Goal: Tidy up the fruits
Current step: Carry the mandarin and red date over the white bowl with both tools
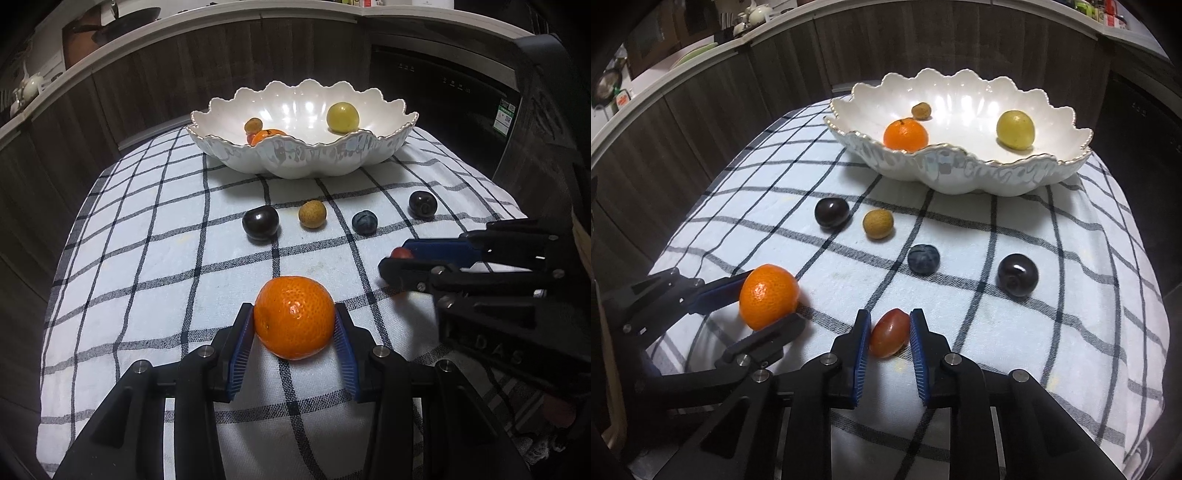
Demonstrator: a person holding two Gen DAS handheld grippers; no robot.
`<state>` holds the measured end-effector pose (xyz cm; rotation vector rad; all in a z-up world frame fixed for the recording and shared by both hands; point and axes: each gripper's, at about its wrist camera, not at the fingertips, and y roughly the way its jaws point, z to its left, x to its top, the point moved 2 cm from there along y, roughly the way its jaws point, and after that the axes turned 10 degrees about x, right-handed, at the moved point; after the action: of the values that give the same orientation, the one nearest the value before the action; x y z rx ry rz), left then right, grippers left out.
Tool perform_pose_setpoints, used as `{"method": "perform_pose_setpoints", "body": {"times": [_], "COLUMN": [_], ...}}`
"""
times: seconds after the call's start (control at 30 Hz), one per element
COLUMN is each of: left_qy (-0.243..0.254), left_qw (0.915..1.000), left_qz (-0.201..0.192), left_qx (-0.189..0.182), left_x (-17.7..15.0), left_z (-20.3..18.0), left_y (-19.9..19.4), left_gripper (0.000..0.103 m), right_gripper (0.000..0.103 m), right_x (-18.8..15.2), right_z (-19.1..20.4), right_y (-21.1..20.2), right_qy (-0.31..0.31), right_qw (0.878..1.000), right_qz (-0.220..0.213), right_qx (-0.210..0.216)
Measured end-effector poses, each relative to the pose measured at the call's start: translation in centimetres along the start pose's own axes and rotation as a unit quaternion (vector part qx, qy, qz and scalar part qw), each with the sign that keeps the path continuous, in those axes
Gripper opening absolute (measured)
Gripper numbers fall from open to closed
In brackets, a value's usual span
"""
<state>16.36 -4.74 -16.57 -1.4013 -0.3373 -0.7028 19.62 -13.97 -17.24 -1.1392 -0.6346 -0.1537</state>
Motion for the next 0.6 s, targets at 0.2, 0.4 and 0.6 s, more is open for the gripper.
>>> {"method": "perform_pose_setpoints", "body": {"times": [0.2, 0.4, 0.6], "left_qy": [-0.012, -0.016, -0.03], "left_qw": [0.9999, 0.9999, 0.9994], "left_qz": [0.0, -0.002, -0.009], "left_qx": [0.002, 0.005, 0.012], "left_x": [0.6, 1.4, 2.7], "left_z": [0.5, 0.6, 1.3], "left_y": [-0.2, -0.4, -0.8], "left_gripper": [0.042, 0.042, 0.042], "right_gripper": [0.023, 0.023, 0.023], "right_x": [0.5, 0.9, 1.7], "right_z": [-0.7, -1.1, -1.2], "right_y": [-1.1, -2.1, -3.1], "right_qy": [0.006, 0.01, 0.012], "right_qw": [1.0, 1.0, 0.999], "right_qz": [-0.013, -0.024, -0.037], "right_qx": [-0.009, -0.014, -0.019]}}
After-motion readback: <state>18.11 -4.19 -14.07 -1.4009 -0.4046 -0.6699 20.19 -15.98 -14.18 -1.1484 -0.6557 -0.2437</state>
